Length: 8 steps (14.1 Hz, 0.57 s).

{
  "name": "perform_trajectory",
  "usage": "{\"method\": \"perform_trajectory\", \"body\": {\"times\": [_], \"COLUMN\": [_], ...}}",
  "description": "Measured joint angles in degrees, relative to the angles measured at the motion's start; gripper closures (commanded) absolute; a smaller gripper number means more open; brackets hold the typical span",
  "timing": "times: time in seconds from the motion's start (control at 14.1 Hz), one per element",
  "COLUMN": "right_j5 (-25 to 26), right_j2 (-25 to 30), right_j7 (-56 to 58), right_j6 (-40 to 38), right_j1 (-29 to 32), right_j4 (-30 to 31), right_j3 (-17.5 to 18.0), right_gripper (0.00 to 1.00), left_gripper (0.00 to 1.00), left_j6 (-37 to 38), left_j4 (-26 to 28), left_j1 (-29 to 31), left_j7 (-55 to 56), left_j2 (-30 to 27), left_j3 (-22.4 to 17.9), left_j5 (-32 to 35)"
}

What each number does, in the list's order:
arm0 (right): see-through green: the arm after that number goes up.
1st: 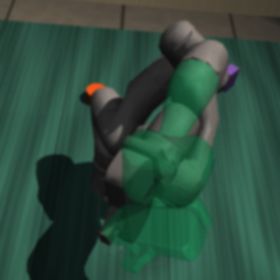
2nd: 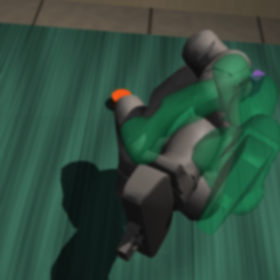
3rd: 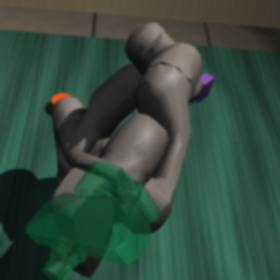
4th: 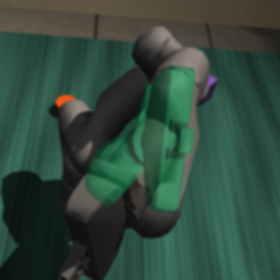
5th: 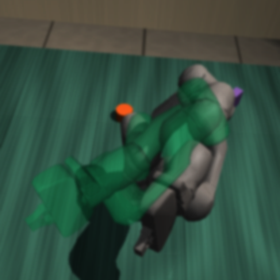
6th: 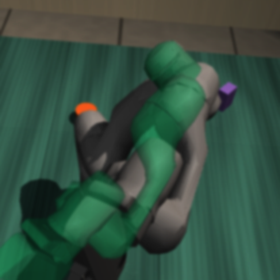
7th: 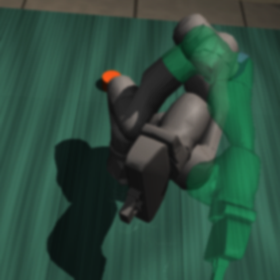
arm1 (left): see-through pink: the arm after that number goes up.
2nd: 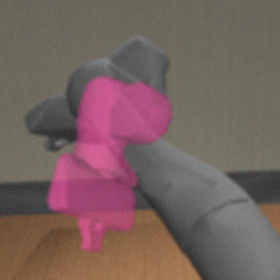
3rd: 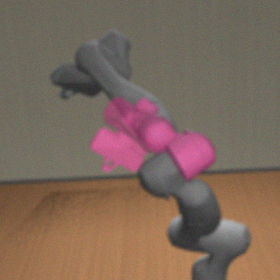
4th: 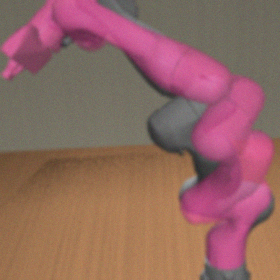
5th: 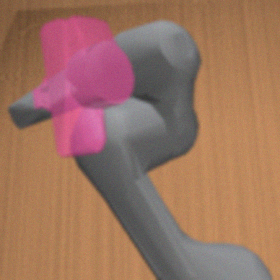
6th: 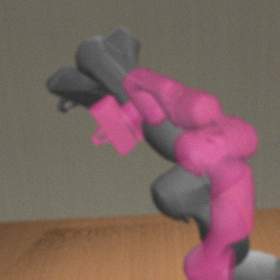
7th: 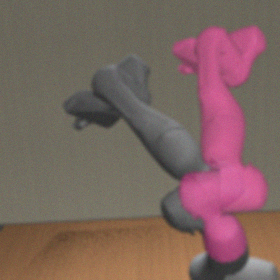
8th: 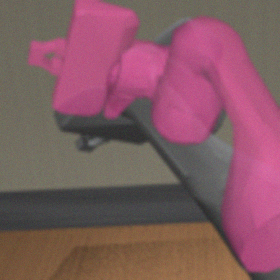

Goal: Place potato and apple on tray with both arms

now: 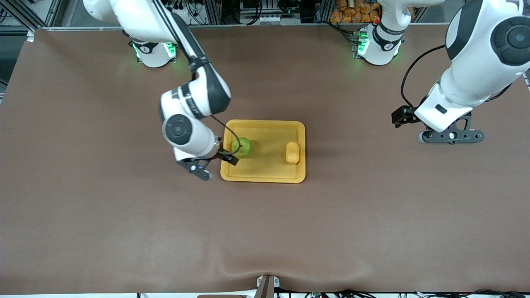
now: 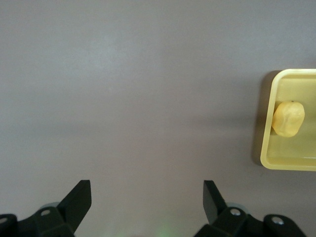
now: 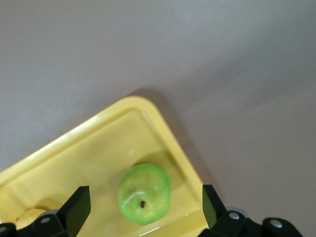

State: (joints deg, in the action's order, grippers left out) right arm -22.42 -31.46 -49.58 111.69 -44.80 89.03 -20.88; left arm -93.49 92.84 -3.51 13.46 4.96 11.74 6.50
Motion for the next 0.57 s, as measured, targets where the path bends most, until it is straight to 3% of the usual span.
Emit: {"method": "perform_trajectory", "body": {"times": [0.28,0.57], "right_j5": [0.0,0.0], "right_j2": [1.3,3.7], "right_j7": [1.1,1.6], "right_j6": [-10.5,-15.0], "right_j1": [5.3,10.7], "right_j4": [-5.8,-7.7], "right_j3": [-1.2,-1.4], "right_gripper": [0.00,0.00], "left_gripper": [0.00,0.00], "left_j6": [2.2,3.7], "left_j4": [0.2,0.2], "left_j1": [-0.1,-1.6], "left_j7": [-5.0,-7.4], "left_j2": [-2.4,-4.6], "left_j3": [-3.5,-7.8], "left_j5": [-0.9,-2.7]}}
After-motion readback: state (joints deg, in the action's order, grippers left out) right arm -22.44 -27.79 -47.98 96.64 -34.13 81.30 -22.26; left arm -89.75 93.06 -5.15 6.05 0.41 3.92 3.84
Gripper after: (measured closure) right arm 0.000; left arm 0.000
